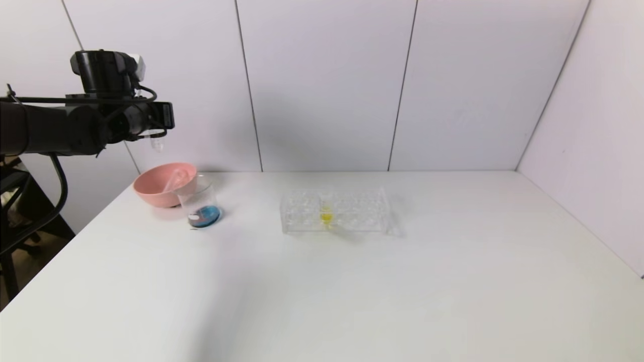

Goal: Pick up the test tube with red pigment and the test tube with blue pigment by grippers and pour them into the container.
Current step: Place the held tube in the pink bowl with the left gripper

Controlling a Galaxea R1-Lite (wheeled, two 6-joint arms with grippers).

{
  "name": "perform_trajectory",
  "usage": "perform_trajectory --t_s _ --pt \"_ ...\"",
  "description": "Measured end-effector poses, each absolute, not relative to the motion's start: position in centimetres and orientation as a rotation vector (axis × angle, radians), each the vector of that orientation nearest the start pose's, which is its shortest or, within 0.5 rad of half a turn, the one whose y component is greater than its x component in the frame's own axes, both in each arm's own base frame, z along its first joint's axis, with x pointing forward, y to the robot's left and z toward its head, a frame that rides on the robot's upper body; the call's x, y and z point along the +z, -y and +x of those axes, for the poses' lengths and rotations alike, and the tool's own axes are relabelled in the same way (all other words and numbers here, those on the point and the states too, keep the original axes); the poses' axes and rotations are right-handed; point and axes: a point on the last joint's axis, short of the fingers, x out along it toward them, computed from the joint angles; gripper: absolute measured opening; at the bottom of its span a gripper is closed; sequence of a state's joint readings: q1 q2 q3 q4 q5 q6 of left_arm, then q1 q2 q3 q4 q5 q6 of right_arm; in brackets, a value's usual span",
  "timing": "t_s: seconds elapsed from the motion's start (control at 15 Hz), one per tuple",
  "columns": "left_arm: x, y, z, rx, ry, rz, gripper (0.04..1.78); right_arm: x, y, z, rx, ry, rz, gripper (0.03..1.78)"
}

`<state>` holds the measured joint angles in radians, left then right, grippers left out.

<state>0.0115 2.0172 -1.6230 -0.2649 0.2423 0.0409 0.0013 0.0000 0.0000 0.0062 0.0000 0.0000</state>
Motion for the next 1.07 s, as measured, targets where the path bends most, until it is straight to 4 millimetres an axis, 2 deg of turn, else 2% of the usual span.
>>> perform_trajectory --t_s 0.27,0.6,1.07 --pt "22.8 -1.9 43.0 0.27 -0.179 0.048 0.45 7.5 0.0 -2.3 0.001 -0.006 0.0 1.77" --pt "19.9 -2.9 44.5 0.279 -0.216 0.052 0.45 7.5 0.0 -2.3 0.001 -0.006 0.0 1.77" --pt "17.9 -3.9 45.5 0.295 -0.257 0.056 0.46 7.5 0.0 -2.3 0.001 -0.006 0.0 1.77"
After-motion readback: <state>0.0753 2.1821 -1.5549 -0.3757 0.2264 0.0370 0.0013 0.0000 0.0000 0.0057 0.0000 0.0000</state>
